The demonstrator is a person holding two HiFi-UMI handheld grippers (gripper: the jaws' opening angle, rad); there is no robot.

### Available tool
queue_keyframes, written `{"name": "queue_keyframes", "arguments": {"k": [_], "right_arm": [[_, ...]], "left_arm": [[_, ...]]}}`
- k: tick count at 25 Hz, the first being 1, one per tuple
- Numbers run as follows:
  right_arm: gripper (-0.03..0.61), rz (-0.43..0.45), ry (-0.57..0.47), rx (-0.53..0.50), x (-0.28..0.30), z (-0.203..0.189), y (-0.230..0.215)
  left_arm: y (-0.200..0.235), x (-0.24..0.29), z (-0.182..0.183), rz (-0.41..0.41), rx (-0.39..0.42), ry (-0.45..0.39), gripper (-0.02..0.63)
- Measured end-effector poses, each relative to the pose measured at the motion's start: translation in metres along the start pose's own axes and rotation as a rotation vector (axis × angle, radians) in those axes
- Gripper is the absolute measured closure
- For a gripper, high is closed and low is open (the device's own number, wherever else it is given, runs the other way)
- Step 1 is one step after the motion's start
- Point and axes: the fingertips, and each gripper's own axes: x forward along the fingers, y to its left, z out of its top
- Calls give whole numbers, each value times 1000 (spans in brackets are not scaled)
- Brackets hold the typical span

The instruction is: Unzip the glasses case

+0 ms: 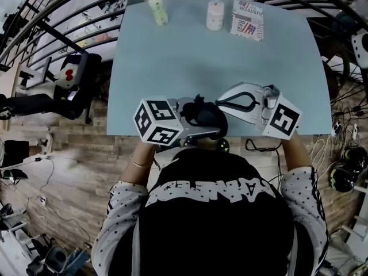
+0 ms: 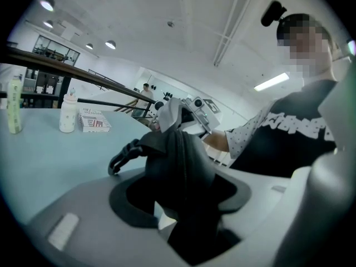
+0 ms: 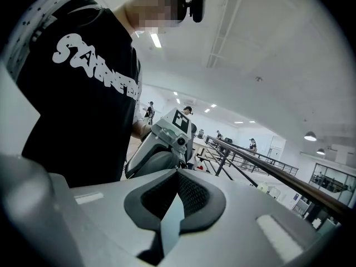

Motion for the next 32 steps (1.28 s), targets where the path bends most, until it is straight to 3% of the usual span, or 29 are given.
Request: {"name": "queue_keyframes", "arguments": {"k": [8, 16, 26, 32], "right_arm": [[572, 42, 29, -49, 5, 1, 7], [572, 23, 28, -45, 6, 2, 7], [555, -35, 10, -40, 2, 4, 1], [557, -105, -3, 6, -7, 0, -4]], "left_arm": [[-2, 7, -11, -8, 20, 66, 614], [-2, 7, -11, 12, 36, 66, 614], [-1, 4, -3, 22, 38, -24, 614], [-2, -9, 15, 39, 29, -134, 614]]}}
